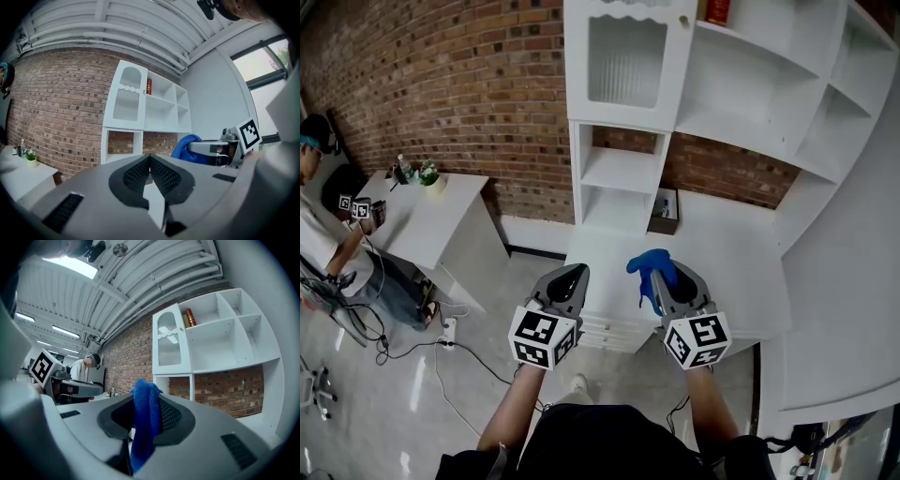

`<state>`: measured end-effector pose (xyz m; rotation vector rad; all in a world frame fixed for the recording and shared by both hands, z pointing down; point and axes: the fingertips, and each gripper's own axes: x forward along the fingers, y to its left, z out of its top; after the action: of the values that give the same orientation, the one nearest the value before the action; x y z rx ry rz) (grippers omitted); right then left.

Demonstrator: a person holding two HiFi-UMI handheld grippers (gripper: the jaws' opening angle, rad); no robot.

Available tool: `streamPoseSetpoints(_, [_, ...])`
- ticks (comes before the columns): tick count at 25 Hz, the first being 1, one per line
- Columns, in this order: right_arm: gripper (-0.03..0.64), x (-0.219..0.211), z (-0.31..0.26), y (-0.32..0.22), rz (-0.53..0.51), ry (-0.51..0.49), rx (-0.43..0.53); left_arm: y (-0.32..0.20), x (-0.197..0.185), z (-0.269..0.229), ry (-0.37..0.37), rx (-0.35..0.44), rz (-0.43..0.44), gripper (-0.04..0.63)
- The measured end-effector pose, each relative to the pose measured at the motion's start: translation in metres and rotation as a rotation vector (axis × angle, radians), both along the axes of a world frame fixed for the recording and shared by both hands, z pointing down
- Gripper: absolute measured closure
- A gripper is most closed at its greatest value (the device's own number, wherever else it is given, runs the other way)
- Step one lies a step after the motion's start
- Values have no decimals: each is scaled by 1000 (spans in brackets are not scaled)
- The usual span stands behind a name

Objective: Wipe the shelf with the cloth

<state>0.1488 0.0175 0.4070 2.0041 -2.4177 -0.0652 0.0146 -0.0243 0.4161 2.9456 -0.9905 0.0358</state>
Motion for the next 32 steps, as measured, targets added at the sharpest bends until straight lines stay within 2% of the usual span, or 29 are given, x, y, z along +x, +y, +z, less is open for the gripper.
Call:
streamPoseSetpoints(21, [517,-19,-6,-133,77,22,-34,-135,-13,-5,35,-43,81,578])
streamPoseSetpoints(32, [515,-17,-2,-158,145,36,-42,-161,-9,8,40,-88,157,578])
